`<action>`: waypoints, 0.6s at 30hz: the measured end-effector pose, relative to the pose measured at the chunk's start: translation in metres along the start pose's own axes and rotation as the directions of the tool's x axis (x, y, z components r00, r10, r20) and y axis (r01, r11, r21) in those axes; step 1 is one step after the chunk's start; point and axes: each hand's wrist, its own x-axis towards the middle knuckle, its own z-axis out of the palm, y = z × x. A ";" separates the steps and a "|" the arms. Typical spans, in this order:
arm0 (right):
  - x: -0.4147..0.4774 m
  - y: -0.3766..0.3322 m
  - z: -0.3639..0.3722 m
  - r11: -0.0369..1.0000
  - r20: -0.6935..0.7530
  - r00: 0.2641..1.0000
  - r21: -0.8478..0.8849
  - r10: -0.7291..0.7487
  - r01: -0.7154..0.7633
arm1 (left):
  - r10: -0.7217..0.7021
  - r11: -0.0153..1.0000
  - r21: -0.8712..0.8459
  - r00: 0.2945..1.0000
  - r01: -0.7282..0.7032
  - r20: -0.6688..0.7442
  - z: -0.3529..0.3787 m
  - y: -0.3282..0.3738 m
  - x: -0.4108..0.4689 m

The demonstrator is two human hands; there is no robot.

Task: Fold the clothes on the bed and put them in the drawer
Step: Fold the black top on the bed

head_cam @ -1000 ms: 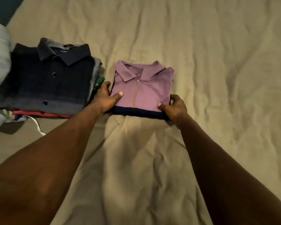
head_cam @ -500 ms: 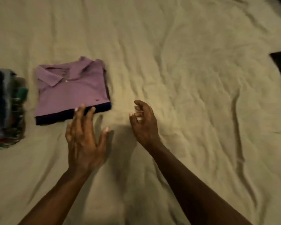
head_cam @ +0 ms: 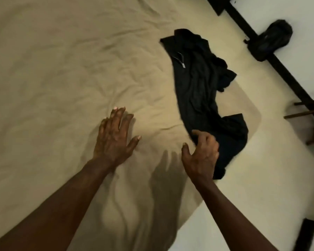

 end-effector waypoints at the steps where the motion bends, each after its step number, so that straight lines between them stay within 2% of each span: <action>1: 0.021 0.019 -0.004 0.995 -0.006 0.999 -0.091 0.033 -0.033 | -0.031 0.999 0.008 0.999 0.031 0.007 0.017 0.013 0.012; 3: 0.059 0.052 -0.008 0.962 0.097 0.977 -0.219 0.188 -0.163 | -0.101 0.993 0.073 0.994 0.097 0.048 0.045 0.030 0.025; 5: 0.091 0.082 -0.006 0.920 0.253 0.897 -0.254 0.362 -0.300 | -0.156 0.976 0.163 0.986 0.145 0.057 0.065 0.039 0.024; 6: 0.107 0.096 -0.004 0.906 0.317 0.861 -0.283 0.398 -0.314 | -0.174 0.969 0.183 0.984 0.164 0.043 0.071 0.042 0.024; 8: 0.127 0.112 0.001 0.923 0.403 0.836 -0.256 0.372 -0.288 | -0.183 0.966 0.192 0.982 0.173 0.038 0.069 0.040 0.023; 11: 0.134 0.120 0.002 0.962 0.437 0.872 0.051 0.220 -0.268 | -0.199 0.963 0.196 0.978 0.183 0.065 0.063 0.044 0.026; 13: 0.127 0.116 0.002 0.978 0.356 0.929 0.135 0.099 -0.156 | -0.263 0.954 0.169 0.962 0.247 0.078 0.060 0.052 0.029; 15: 0.132 0.111 0.006 1.000 0.159 0.987 0.005 -0.006 0.005 | -0.324 0.940 0.147 0.941 0.309 0.100 0.061 0.061 0.033; 16: 0.143 0.109 0.008 0.997 0.147 0.989 -0.083 0.013 -0.001 | -0.343 0.933 0.157 0.931 0.322 0.124 0.061 0.064 0.035; 18: 0.173 0.109 0.016 0.974 0.320 0.932 -0.197 0.171 -0.111 | -0.361 0.924 0.207 0.914 0.323 0.184 0.063 0.063 0.036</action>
